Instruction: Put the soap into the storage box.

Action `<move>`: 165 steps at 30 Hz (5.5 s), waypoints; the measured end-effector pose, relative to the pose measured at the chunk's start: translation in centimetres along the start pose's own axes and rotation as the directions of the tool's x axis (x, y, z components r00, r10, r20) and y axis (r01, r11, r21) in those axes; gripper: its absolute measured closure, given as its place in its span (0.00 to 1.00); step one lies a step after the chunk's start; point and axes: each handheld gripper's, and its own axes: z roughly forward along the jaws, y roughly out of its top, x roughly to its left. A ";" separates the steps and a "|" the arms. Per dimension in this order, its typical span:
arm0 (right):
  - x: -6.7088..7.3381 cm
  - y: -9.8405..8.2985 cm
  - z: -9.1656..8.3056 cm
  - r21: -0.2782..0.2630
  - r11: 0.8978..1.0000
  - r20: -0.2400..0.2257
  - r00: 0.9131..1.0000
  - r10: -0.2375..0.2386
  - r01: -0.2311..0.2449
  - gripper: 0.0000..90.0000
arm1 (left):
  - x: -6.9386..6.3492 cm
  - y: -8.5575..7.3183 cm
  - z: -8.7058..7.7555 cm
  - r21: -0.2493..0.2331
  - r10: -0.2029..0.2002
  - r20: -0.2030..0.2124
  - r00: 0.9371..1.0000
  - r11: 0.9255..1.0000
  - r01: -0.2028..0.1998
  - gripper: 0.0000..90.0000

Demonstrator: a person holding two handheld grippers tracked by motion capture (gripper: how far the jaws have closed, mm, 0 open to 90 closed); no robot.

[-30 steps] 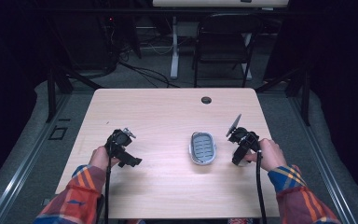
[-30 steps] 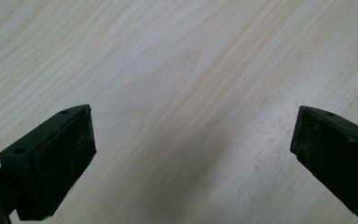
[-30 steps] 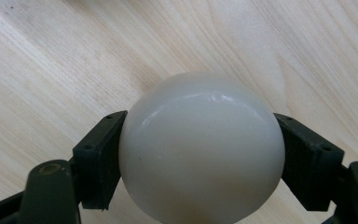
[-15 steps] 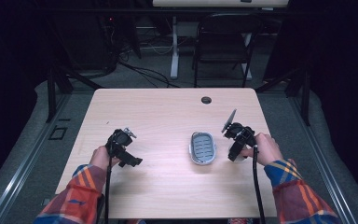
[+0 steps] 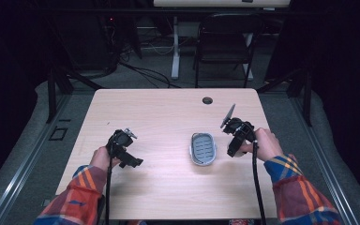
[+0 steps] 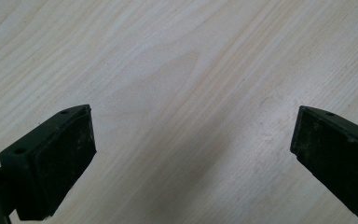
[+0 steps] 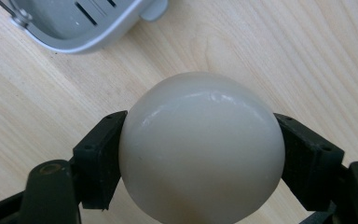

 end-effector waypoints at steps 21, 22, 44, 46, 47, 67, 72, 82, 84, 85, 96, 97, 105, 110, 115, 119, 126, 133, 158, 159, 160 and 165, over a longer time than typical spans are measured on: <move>0.7 2.3 -1.4 -0.002 0.999 0.019 0.999 -0.037 0.037 0.26 | -0.1 -0.1 0.0 0.001 0.006 0.000 1.000 1.000 -0.006 0.00; 0.8 2.5 -1.6 0.001 0.999 0.020 0.999 -0.040 0.040 0.26 | -0.1 -0.1 0.0 0.001 0.006 0.000 1.000 1.000 -0.006 0.00; 2.0 4.3 -2.7 -0.013 0.997 0.029 0.996 -0.080 0.080 0.26 | -0.1 -0.1 0.0 0.002 0.008 0.003 1.000 1.000 -0.008 0.00; 2.1 4.5 -2.6 -0.010 0.996 0.030 0.996 -0.087 0.087 0.26 | -0.1 -0.1 0.0 0.002 0.008 0.001 1.000 1.000 -0.008 0.00; 2.3 4.6 -2.6 -0.019 0.996 0.025 0.996 -0.084 0.084 0.26 | -0.1 -0.1 0.0 0.002 0.008 0.001 1.000 1.000 -0.008 0.00; 3.6 6.4 -2.4 -0.016 0.991 0.023 0.991 -0.131 0.131 0.26 | -0.1 -0.1 0.0 0.005 0.011 0.004 1.000 1.000 -0.011 0.00; 3.7 6.8 -2.1 -0.014 0.991 0.020 0.991 -0.133 0.133 0.26 | -0.1 -0.1 0.0 0.007 0.011 0.004 1.000 1.000 -0.011 0.00; 4.0 7.5 -1.5 -0.005 0.988 0.011 0.988 -0.152 0.152 0.26 | -0.1 -0.1 0.0 0.010 0.010 0.003 1.000 1.000 -0.010 0.00; 4.2 7.7 -1.3 -0.006 0.989 0.009 0.989 -0.148 0.148 0.26 | -0.1 -0.1 0.0 0.009 0.011 0.003 1.000 1.000 -0.011 0.00; 4.2 7.8 -1.2 -0.003 0.988 0.008 0.988 -0.153 0.153 0.26 | -0.1 -0.1 0.0 0.010 0.010 0.003 1.000 1.000 -0.010 0.00; 4.6 8.7 -0.2 0.015 0.986 -0.002 0.986 -0.169 0.169 0.26 | -0.1 -0.1 0.0 0.009 0.012 0.003 1.000 1.000 -0.012 0.00; 4.7 8.8 0.0 0.015 0.986 -0.005 0.986 -0.168 0.168 0.26 | -0.1 -0.1 0.0 0.009 0.012 0.003 1.000 1.000 -0.012 0.00; 5.1 9.7 1.0 0.031 0.983 -0.017 0.984 -0.179 0.179 0.26 | -0.1 -0.1 0.0 0.010 0.012 0.004 1.000 1.000 -0.012 0.00; 5.0 9.8 1.4 0.034 0.984 -0.018 0.984 -0.176 0.176 0.26 | -0.1 -0.1 0.0 0.010 0.013 0.005 1.000 1.000 -0.013 0.00; 5.2 9.9 2.3 0.041 0.983 -0.017 0.984 -0.180 0.181 0.26 | -0.1 -0.1 0.0 0.011 0.015 0.006 1.000 1.000 -0.015 0.00; 5.3 10.1 2.5 0.049 0.982 -0.021 0.983 -0.181 0.182 0.26 | -0.1 -0.1 0.0 0.011 0.015 0.005 1.000 1.000 -0.016 0.00; 5.3 10.1 2.9 0.054 0.983 -0.020 0.984 -0.176 0.176 0.26 | -0.1 -0.1 0.0 0.009 0.015 0.006 1.000 1.000 -0.015 0.00; 5.2 10.0 3.3 0.061 0.983 -0.019 0.985 -0.174 0.175 0.26 | -0.1 -0.1 0.0 0.011 0.015 0.004 1.000 1.000 -0.015 0.00; 4.8 9.8 4.2 0.056 0.991 -0.014 0.992 -0.123 0.123 0.25 | -0.1 -0.1 0.0 0.013 0.016 0.004 1.000 1.000 -0.017 0.00; 4.7 9.6 3.8 0.046 0.991 -0.012 0.992 -0.123 0.123 0.24 | -0.1 -0.1 0.0 0.014 0.015 0.005 1.000 1.000 -0.015 0.00; 4.7 9.6 3.8 0.046 0.991 -0.012 0.992 -0.123 0.123 0.24 | -0.1 -0.1 0.0 0.014 0.015 0.005 1.000 1.000 -0.015 0.00; 4.4 9.0 3.1 0.030 0.993 -0.017 0.993 -0.117 0.117 0.20 | -0.2 -0.1 0.0 0.014 0.016 0.006 1.000 1.000 -0.016 0.00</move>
